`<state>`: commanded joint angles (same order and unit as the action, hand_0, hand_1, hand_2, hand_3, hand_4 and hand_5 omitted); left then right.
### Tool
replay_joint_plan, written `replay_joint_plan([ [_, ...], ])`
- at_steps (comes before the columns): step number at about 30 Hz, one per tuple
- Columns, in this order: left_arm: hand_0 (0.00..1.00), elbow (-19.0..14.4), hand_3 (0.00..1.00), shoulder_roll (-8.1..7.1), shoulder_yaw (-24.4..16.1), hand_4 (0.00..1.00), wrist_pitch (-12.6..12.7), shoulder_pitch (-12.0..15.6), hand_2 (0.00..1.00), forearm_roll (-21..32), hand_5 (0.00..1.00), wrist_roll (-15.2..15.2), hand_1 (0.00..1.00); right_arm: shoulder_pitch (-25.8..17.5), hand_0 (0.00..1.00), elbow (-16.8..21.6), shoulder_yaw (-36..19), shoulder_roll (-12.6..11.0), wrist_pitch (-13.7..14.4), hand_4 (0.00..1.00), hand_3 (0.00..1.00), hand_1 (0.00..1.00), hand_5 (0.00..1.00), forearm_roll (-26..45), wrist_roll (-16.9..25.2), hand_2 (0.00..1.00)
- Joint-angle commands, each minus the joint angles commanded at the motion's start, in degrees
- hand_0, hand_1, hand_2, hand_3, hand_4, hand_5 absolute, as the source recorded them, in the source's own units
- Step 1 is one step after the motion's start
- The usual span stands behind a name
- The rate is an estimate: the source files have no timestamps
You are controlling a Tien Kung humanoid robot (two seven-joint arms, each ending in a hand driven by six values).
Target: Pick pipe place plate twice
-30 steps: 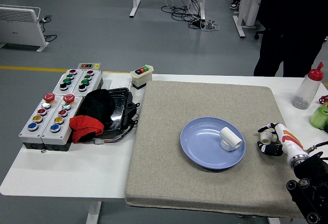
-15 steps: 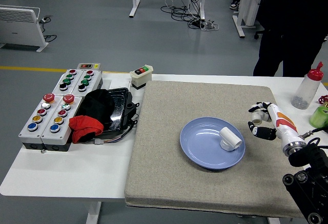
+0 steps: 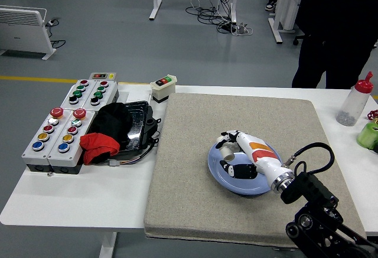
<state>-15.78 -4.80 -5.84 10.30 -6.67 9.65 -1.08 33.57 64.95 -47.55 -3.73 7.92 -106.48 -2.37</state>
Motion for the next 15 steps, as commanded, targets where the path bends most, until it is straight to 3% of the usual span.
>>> replay_joint_plan([
  [4,0.691,0.0,0.614,-0.05,0.0,0.251,0.0,0.0,0.676,-0.1,0.998,0.0,0.652,0.3,0.662,-2.0,1.3,0.1,-4.1,0.619,0.766,0.68,0.212,1.4,-0.2,0.686],
  [5,0.691,0.0,0.614,-0.06,-0.1,0.25,0.0,0.0,0.675,-0.2,0.998,0.0,0.652,0.3,0.898,-2.1,1.4,0.1,-4.5,0.739,0.998,0.86,0.332,1.4,-0.3,0.998],
  [8,0.691,0.0,0.614,-0.09,-0.2,0.25,0.0,0.1,0.675,-0.4,0.998,-0.1,0.652,0.2,0.898,-2.8,1.3,0.0,-5.2,0.739,0.998,0.86,0.332,0.8,0.5,0.998],
  [10,0.691,0.0,0.614,-0.11,-0.2,0.25,0.0,0.1,0.675,-0.4,0.998,-0.1,0.652,0.0,0.898,-3.1,0.9,0.0,-4.4,0.739,0.998,0.86,0.332,1.0,2.0,0.998],
  [11,0.691,0.0,0.614,-0.1,-0.3,0.25,0.0,0.1,0.675,-0.5,0.998,-0.1,0.652,-0.1,0.98,-3.1,0.6,0.0,-3.9,0.786,0.998,0.932,0.346,1.4,2.8,0.998],
  [15,0.691,0.0,0.614,-0.13,-0.1,0.25,-0.1,0.1,0.675,-0.3,0.998,0.0,0.652,-0.2,0.98,-3.1,0.0,0.0,-2.6,0.786,0.998,0.932,0.346,1.8,3.6,0.998],
])
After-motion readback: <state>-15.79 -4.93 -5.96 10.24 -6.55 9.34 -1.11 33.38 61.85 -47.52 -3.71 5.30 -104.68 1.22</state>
